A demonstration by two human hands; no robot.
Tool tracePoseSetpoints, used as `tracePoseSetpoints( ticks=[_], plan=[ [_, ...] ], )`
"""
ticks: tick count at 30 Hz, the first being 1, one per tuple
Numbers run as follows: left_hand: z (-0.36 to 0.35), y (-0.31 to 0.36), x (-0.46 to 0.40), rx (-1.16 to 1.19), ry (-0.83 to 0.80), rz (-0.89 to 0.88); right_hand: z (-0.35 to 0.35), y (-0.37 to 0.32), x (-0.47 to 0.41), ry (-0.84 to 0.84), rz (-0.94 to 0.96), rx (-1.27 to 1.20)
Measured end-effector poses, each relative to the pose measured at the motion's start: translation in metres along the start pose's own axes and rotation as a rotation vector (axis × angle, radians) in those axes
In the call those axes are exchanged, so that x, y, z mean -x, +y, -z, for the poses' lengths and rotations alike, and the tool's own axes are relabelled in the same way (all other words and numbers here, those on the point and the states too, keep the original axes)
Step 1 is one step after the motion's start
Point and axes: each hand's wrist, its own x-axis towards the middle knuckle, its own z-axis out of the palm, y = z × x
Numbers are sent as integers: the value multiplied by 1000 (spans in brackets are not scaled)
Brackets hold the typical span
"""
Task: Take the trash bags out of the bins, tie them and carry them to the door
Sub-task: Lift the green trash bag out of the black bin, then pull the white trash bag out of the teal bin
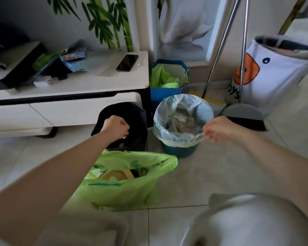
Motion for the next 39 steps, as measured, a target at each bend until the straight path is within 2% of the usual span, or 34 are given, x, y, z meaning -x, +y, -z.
tracePoseSetpoints(
  ticks=[5,11,15,20,22,25,29,35,39],
  plan=[
    [-58,27,-29,79,-44,6,14,23,-21,34,-85,-70],
    [-103,54,-66,-55,-24,-51,8,53,-51,-267,-316,-367],
    [-117,57,-98,-40,-94,46,-18,58,-62,-339,-423,-464],
    [-138,55,-126,201,-167,190,-35,65,-69,-439,-422,-594],
    [-142,56,-129,208,-147,199,-37,66,-70,-454,-425,-611],
    [-143,59,-128,104,-108,171,-32,65,-73,-438,-382,-635],
    [-145,55,-129,-21,-181,46,-18,62,-69,-381,-327,-620],
    [-139,57,-131,170,-184,179,-1,52,-65,-137,-226,-395],
    [-139,63,-131,310,-163,225,2,46,-63,-137,-247,-451]
  ],
)
